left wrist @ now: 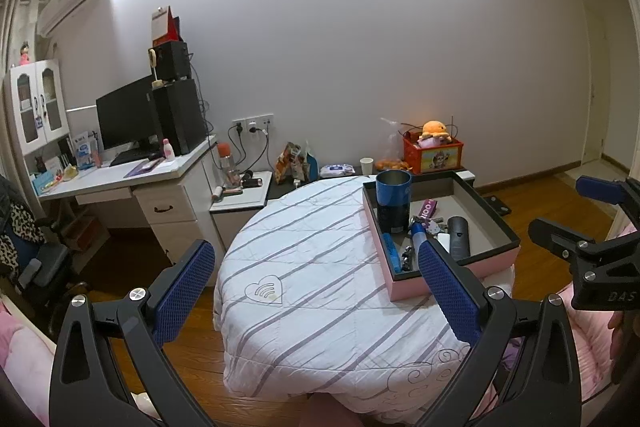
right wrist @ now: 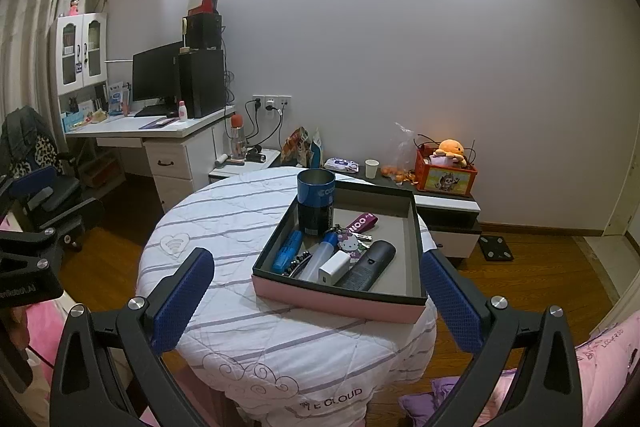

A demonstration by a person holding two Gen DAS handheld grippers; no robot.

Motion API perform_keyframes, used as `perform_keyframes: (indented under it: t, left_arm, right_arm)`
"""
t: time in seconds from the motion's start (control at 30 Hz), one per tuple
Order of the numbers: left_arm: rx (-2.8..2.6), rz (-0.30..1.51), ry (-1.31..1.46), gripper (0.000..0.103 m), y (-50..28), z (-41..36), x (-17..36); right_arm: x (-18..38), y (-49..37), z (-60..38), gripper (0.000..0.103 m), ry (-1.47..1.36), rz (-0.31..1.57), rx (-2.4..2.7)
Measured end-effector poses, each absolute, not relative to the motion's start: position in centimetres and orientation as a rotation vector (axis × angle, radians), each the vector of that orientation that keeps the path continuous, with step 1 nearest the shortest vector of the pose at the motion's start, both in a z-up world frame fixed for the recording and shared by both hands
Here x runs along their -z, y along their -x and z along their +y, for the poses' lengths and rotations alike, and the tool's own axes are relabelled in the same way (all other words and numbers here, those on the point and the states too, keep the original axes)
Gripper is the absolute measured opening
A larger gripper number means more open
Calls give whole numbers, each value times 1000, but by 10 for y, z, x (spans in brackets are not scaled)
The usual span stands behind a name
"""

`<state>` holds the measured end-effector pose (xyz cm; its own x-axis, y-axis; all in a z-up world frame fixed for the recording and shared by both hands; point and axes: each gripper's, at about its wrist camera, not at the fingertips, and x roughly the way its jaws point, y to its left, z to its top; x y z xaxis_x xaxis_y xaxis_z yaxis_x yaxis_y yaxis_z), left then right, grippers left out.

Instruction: Organize rigid objects

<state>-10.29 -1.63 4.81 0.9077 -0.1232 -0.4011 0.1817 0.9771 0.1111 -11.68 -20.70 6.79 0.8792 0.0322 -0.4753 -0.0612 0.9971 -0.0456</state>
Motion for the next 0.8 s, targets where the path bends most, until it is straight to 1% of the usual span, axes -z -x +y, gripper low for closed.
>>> perform_keyframes:
  t: [0.47, 0.8]
  left_arm:
    - [96, 349, -110, 103, 105, -8, -52]
    - [74, 322, -84, 103, 103, 1, -55]
  right_arm:
    - [-71, 114, -202, 103, 41, 442, -86]
    - [-68, 107, -194, 103, 52, 444, -113]
